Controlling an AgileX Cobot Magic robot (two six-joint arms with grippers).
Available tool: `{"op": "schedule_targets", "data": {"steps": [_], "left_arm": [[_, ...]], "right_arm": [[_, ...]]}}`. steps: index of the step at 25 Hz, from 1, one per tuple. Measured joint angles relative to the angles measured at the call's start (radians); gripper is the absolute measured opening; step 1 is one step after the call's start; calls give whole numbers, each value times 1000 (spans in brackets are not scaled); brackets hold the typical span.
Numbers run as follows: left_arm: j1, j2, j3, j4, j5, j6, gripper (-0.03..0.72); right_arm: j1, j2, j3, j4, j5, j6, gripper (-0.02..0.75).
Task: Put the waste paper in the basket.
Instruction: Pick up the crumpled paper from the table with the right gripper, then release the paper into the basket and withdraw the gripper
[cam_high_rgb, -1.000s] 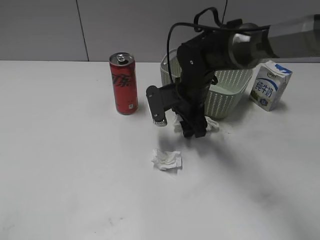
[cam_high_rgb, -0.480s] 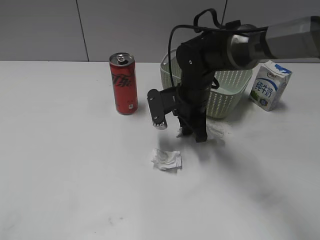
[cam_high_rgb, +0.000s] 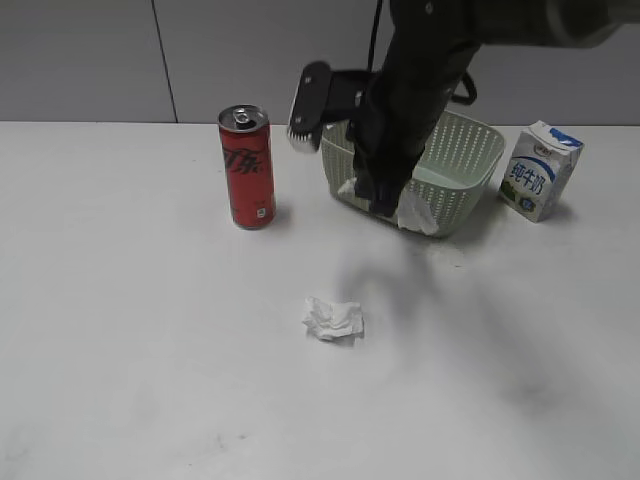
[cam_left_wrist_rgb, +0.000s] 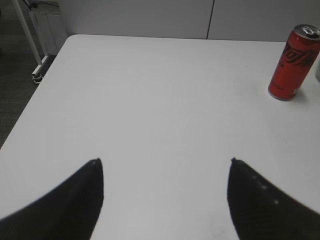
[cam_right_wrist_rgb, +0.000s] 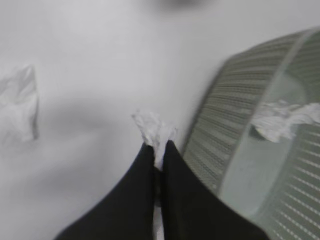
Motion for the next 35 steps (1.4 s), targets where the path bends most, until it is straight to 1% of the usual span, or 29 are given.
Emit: {"op": "schedule_targets", "data": {"steps": [4,9,13,15,17,19,21,22,24,26,27,28,31,33,35], "left_arm": [[0,0,0,0,0,0,571],[0,0,0,0,0,0,571],[0,0,0,0,0,0,571],[0,0,0,0,0,0,571],[0,0,0,0,0,0,571],[0,0,0,0,0,0,571],[0,0,0,0,0,0,571],[0,0,0,0,0,0,571],[0,0,0,0,0,0,571],[0,0,0,0,0,0,571],[0,0,0,0,0,0,571],[0,0,0,0,-1,0,571],[0,0,0,0,-1,0,571],[0,0,-3,-1,-5,1,571],[0,4,-17,-3,-13,1,571]], "right_arm": [[-50,-21,-26,-69,-123,285,-7],[-152,-18,-31,-108,-357,604,-7],[-220,11,-31,-115,-525,684,-7],[-233,34,-31,-115,-561,690,-4],[-234,63,-31,-115,-579,694,23],[-234,90,-31,-115,-580,695,77],[-234,115,-31,-115,-580,696,171],[-234,124,-31,-115,-579,697,246],[-235,141,-31,-115,-577,698,430],[-235,145,-31,-112,-570,698,579],[-235,145,-31,-112,-569,698,610],[-235,143,-31,-111,-567,698,619],[-235,119,-31,-111,-521,698,621],[-235,84,-33,-107,-451,699,619],[-238,46,-51,-106,-341,700,612]]}}
